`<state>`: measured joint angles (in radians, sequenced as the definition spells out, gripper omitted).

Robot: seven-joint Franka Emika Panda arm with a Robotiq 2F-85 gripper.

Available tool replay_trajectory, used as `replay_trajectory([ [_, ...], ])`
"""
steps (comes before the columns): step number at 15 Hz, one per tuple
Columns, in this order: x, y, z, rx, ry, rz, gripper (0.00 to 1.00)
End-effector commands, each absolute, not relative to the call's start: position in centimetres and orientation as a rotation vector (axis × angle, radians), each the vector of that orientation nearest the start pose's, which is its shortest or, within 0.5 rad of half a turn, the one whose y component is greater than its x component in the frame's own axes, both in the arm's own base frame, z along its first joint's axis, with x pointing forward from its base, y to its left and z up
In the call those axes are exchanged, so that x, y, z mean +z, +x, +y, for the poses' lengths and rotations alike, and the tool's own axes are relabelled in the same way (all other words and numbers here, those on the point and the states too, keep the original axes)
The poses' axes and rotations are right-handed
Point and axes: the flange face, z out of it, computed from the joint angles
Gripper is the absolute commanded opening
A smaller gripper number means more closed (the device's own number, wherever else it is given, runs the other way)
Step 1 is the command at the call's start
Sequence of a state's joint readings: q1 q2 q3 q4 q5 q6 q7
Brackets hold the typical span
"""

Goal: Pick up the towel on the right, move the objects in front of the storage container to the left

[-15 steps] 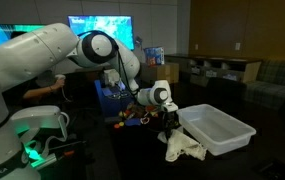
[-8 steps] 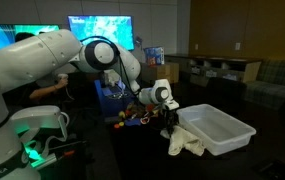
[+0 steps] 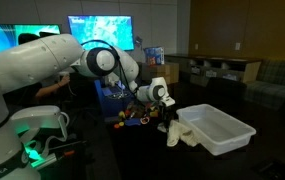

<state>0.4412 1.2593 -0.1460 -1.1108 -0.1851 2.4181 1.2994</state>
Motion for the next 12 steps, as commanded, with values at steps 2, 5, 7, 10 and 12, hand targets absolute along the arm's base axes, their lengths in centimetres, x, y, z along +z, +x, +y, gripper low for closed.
replay_trajectory([
  [2,3.4,70.8,28.7,-0.392,-3.033,1.093,0.04],
  [5,2.9,70.8,29.3,-0.430,-3.050,1.087,0.04],
  [7,2.6,71.1,28.6,-0.425,-3.064,1.105,0.04],
  [10,2.6,71.4,28.6,-0.438,-3.065,1.113,0.04],
  [12,2.8,71.5,29.1,-0.439,-3.061,1.107,0.04],
])
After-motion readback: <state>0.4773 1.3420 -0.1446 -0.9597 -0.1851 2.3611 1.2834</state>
